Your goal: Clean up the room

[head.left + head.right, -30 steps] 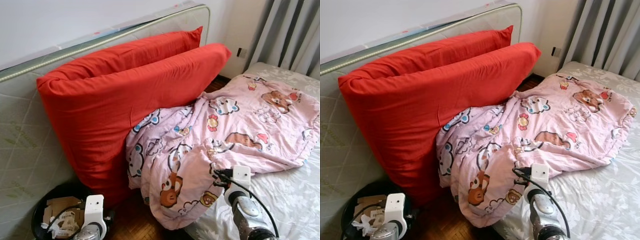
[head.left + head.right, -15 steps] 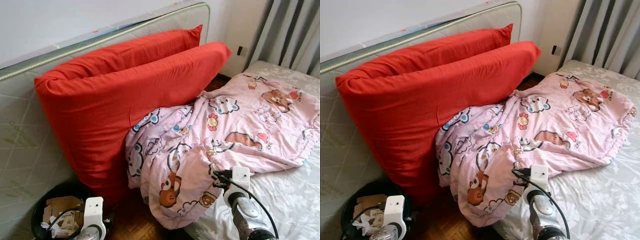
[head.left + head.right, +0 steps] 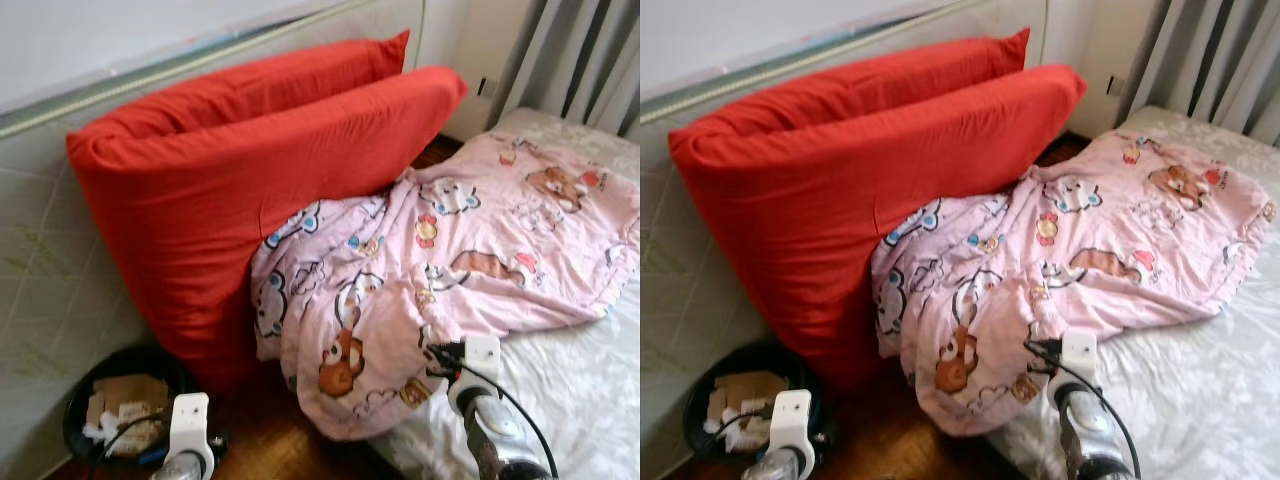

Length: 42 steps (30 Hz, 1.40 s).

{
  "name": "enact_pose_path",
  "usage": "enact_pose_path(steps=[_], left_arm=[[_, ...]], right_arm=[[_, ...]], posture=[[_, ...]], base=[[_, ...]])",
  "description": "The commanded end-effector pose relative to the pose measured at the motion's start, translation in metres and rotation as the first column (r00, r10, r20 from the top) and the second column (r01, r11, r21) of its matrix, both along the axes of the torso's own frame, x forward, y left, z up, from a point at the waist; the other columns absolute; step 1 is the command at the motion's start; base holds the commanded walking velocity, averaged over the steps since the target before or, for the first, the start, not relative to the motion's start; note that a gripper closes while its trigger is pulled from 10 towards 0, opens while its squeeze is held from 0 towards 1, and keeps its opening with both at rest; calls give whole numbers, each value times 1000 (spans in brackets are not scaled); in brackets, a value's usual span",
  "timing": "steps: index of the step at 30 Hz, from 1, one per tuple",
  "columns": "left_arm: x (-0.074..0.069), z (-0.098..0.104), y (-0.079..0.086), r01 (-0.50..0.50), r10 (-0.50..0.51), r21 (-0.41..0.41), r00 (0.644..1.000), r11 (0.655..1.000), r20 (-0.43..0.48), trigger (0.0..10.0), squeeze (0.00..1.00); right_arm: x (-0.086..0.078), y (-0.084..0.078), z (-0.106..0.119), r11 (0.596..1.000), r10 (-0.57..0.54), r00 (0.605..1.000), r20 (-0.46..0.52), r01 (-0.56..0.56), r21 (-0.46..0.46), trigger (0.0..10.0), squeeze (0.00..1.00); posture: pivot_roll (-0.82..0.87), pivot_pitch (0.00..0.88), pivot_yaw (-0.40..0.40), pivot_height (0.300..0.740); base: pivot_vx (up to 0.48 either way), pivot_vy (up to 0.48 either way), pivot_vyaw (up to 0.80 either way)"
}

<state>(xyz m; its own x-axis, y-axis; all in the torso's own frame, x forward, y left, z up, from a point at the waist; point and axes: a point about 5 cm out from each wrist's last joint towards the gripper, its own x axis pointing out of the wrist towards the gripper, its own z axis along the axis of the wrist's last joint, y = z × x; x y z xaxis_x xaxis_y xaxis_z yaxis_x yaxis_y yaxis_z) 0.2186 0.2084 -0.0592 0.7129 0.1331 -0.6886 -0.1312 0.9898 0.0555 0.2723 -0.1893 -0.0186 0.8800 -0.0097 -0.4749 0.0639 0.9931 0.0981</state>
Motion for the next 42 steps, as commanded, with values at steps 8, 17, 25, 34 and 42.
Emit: enact_pose_path(steps=[8, 17, 25, 34, 42], left_arm=[[-6, -3, 2, -14, 14, 2, 1000, 1000, -19, 10000, 0], [-8, -4, 1, -15, 15, -2, 1000, 1000, -22, 10000, 0], [-8, -5, 1, -18, 18, -2, 1000, 1000, -23, 10000, 0], [-9, -5, 2, -15, 15, -1, 1000, 1000, -25, 10000, 0], [-9, -5, 1, -14, 14, 0, 999, 1000, -29, 10000, 0]], right_arm=[[-9, 2, -9, 1000, 19, 999, -43, -18, 6, 10000, 0], [-11, 1, -9, 1000, 25, 999, -42, -25, 19, 10000, 0], [-8, 2, -7, 1000, 18, 999, -29, -18, 14, 10000, 0], [-7, 2, -6, 1000, -1, 1000, -20, 1, -5, 10000, 0], [-5, 2, -3, 1000, -6, 1000, 6, 6, -20, 10000, 0]], posture=[[48, 40, 14, 740], [46, 49, 11, 740], [47, 57, 10, 740], [44, 58, 14, 740], [45, 60, 15, 740]], base=[[-282, 0, 0], [-285, 0, 0], [-285, 0, 0], [-287, 0, 0], [-244, 0, 0]])
